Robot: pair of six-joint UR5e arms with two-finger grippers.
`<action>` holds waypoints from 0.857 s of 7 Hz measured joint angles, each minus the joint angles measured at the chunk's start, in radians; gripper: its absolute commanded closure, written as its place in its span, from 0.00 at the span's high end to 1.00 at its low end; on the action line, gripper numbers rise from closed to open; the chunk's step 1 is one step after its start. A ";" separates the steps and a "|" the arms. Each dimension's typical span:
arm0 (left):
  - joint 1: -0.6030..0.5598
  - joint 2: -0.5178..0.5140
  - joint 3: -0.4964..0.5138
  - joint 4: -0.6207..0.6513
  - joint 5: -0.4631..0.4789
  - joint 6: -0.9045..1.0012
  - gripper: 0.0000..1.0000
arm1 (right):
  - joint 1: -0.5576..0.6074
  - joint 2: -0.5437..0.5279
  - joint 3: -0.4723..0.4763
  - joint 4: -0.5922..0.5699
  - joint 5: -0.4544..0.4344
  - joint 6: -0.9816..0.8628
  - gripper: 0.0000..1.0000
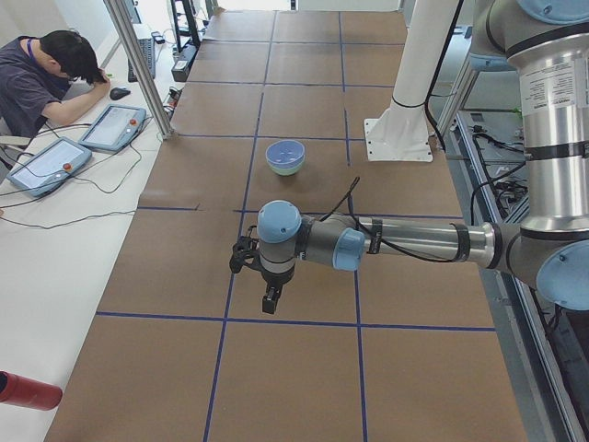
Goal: Stack blue bowl on green bowl
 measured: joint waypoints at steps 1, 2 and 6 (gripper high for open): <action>-0.024 0.004 -0.001 0.035 0.000 0.038 1.00 | 0.000 0.000 0.000 0.000 0.000 0.000 1.00; -0.068 0.005 -0.003 0.082 0.000 0.083 1.00 | 0.000 0.000 0.000 0.000 0.000 -0.001 1.00; -0.129 -0.003 0.017 0.084 0.007 0.124 1.00 | 0.001 0.001 0.000 0.000 0.000 -0.001 1.00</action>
